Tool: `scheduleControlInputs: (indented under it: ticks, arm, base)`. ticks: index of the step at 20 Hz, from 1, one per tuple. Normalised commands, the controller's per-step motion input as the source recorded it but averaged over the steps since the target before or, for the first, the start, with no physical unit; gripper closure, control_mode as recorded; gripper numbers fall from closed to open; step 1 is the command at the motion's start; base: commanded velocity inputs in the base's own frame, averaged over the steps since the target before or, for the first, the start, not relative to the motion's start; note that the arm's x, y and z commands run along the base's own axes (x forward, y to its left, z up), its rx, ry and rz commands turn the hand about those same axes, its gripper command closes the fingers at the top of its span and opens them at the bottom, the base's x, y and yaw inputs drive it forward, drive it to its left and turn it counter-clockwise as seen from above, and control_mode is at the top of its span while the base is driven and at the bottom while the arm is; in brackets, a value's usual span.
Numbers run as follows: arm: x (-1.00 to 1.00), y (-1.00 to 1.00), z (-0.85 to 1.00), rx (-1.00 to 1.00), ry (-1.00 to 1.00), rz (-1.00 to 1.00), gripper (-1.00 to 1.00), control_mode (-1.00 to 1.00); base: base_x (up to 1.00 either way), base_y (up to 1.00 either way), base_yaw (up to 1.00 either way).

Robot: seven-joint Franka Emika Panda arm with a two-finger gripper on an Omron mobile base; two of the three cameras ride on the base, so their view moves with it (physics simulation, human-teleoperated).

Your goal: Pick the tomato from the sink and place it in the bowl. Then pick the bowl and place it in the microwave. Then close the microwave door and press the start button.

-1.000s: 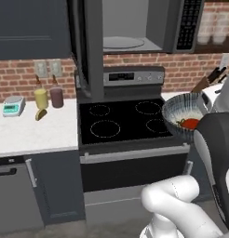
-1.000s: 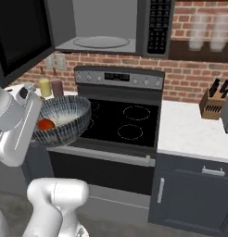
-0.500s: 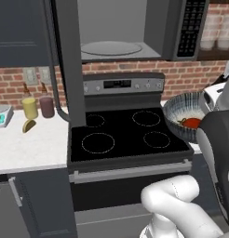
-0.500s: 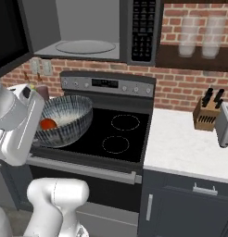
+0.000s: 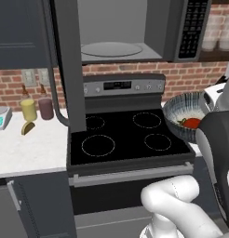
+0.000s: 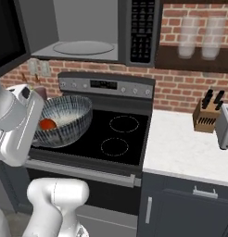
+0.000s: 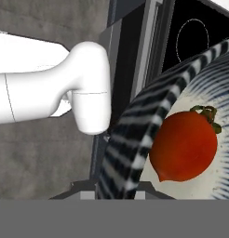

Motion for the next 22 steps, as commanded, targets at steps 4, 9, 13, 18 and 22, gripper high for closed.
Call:
scheduleControlInputs:
  ticks: [4, 9, 13, 18, 22]
  arm:
    - [0.0, 0.0, 0.0, 0.0, 0.0, 0.0, 1.0, 1.0]
    - [0.09, 0.0, 0.0, 0.05, 0.0, 0.0, 1.0, -1.0]
    - [0.72, 0.03, 0.3, 0.22, 0.0, 0.05, 1.0, -1.0]
    - [1.0, 0.05, 0.54, 0.19, -0.01, 0.18, 1.0, -1.0]
    - [1.0, 0.29, 0.5, 0.03, -0.15, 0.09, 1.0, -1.0]
  base:
    - [0.26, 0.03, -0.01]
    - [0.25, 0.01, 0.0]
    - [0.0, 0.0, 0.0]
    - [0.0, 0.0, 0.0]
    - [0.0, 0.0, 0.0]
